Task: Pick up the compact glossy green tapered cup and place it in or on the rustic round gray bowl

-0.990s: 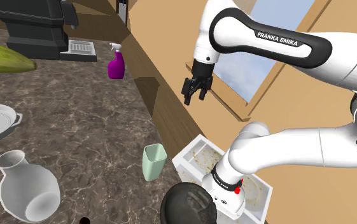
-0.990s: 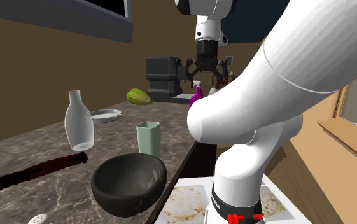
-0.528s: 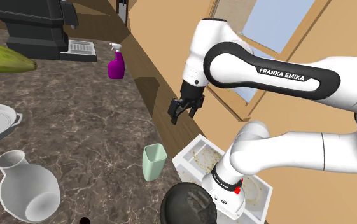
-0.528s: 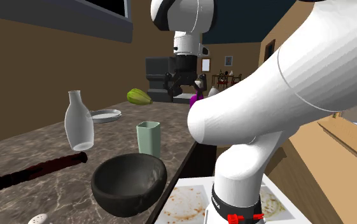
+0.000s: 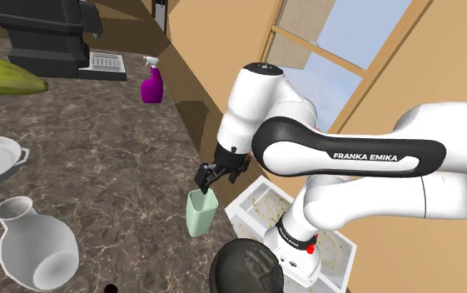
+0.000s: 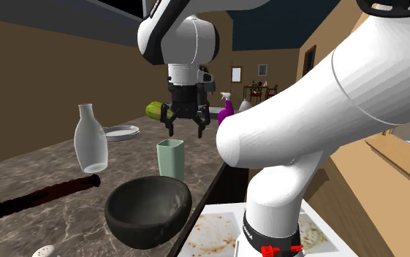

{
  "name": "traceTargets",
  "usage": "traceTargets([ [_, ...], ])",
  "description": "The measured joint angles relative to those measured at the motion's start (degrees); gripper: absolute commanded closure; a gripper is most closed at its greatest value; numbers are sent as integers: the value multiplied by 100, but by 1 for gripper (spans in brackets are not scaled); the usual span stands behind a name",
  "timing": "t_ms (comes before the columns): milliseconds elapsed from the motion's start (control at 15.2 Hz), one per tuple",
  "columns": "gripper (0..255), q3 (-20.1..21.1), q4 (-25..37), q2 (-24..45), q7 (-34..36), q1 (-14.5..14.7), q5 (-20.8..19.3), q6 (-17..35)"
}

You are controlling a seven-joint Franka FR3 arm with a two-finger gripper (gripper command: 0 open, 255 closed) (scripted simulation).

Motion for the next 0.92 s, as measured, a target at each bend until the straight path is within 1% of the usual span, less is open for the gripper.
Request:
traceTargets([
  [198,0,281,-145,201,160,46,179,419],
  [528,0,468,-369,456,156,56,328,905],
  [924,0,501,-422,484,158,71,360,988],
])
